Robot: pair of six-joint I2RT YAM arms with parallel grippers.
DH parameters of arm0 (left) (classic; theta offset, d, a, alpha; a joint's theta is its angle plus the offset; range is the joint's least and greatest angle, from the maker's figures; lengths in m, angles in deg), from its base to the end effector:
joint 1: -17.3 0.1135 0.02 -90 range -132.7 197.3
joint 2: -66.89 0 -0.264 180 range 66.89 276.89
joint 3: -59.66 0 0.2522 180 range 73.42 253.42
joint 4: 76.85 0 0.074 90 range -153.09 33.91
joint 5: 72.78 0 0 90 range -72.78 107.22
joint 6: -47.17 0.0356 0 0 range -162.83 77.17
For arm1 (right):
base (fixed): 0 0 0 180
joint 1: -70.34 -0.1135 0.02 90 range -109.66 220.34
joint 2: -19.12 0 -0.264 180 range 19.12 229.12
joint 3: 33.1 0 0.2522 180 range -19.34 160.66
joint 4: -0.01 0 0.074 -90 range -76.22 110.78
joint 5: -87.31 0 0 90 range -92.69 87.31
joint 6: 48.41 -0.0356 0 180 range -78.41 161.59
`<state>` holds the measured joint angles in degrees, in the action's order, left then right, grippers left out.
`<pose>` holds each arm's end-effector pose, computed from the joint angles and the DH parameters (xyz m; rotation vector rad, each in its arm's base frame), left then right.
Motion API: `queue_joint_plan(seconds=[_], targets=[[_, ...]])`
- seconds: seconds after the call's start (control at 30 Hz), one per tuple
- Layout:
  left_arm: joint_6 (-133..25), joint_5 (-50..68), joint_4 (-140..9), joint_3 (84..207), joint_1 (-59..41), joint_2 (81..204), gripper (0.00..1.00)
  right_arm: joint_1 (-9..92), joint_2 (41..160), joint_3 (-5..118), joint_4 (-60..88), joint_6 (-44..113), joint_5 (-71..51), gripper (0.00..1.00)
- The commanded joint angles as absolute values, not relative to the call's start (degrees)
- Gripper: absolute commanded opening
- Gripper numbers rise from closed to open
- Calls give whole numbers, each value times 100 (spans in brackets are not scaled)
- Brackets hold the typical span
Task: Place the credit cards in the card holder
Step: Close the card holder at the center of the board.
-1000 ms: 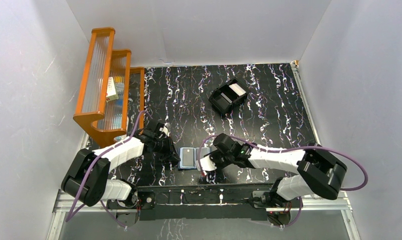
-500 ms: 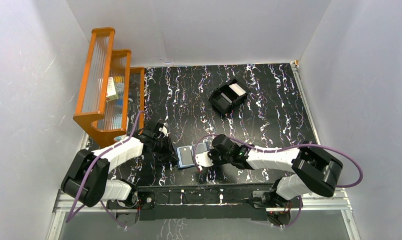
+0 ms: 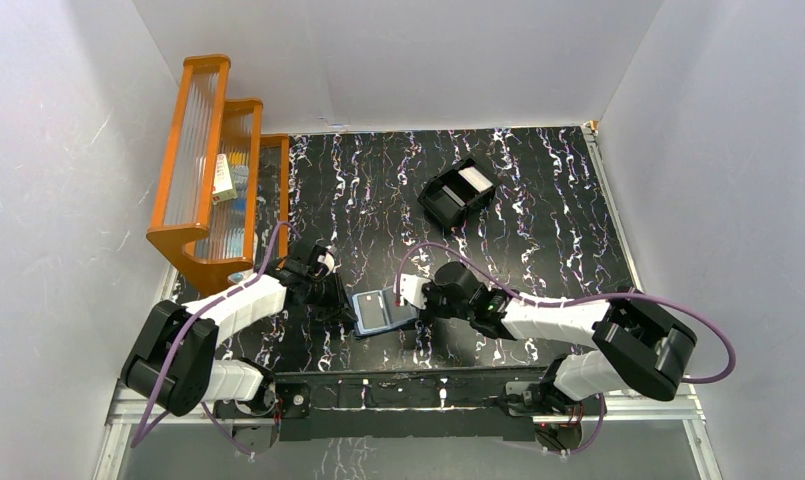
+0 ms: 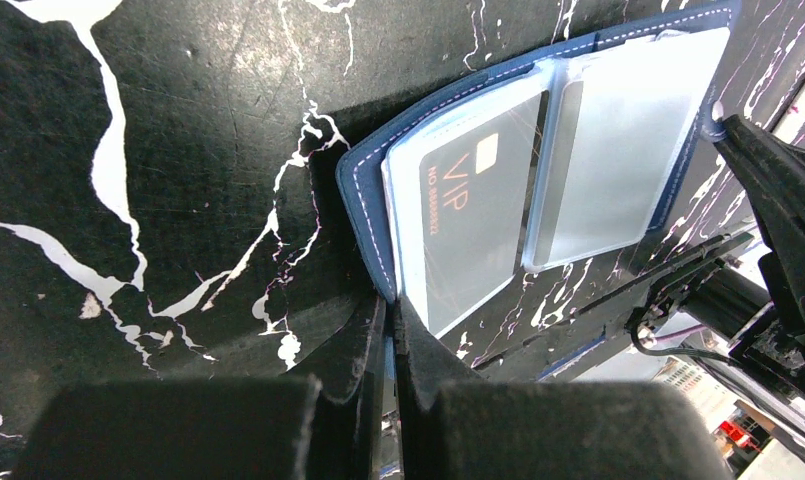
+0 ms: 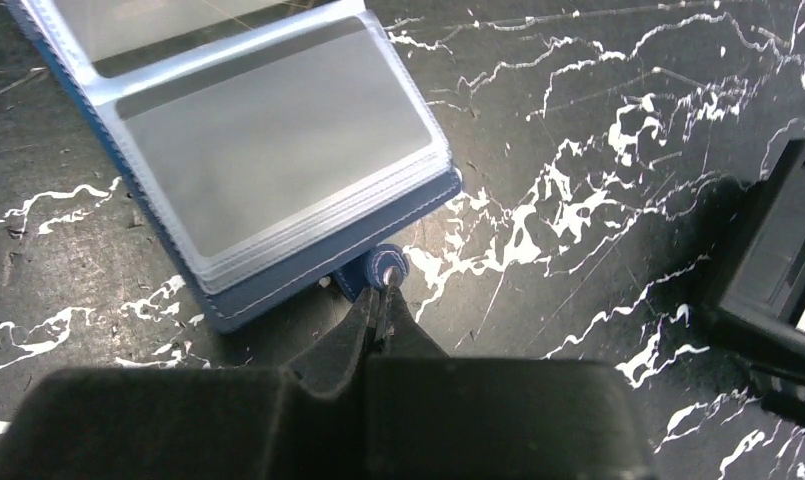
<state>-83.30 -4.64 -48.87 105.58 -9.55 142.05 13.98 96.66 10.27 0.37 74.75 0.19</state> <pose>0.1996 -0.1159 0.1555 -0.1702 2.7363 -0.8862 0.1466 0.2171 0.1675 -1.5130 1.5666 0.1766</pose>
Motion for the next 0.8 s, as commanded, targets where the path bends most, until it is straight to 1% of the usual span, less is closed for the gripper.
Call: queue_joint_plan(seconds=[0.0, 0.13, 0.23, 0.3, 0.33, 0.43, 0.5, 0.63, 0.77], targets=[[-8227, -543, -4520, 10664, -961, 14054, 0, 1543, 9457, 1062, -279, 7032, 210, 0], [-8221, -538, -4492, 10695, -962, 14046, 0, 1594, 9382, 1203, -209, 6426, 64, 0], [-8239, -528, -4467, 10735, -960, 14031, 0, 1599, 9526, 1500, 12, 5255, -45, 0], [-8282, -569, -4470, 10773, -964, 14025, 1, 1596, 9650, 1512, -92, 4655, -93, 0], [-8347, -634, -4530, 10781, -959, 14014, 4, 1595, 9670, 1413, -316, 4350, -57, 0], [-8552, -1136, -4950, 10722, -966, 13973, 20, 1599, 9600, 928, -1153, 3533, 111, 0], [-8668, -1394, -5219, 10677, -961, 13924, 26, 1594, 9539, 643, -1586, 3105, 211, 0], [-8908, -1822, -5839, 10550, -968, 13728, 32, 1600, 9557, 449, -2023, 2574, 224, 0], [-9174, -2126, -6533, 10375, -968, 13685, 35, 1594, 9628, 333, -2190, 2243, 354, 0]])
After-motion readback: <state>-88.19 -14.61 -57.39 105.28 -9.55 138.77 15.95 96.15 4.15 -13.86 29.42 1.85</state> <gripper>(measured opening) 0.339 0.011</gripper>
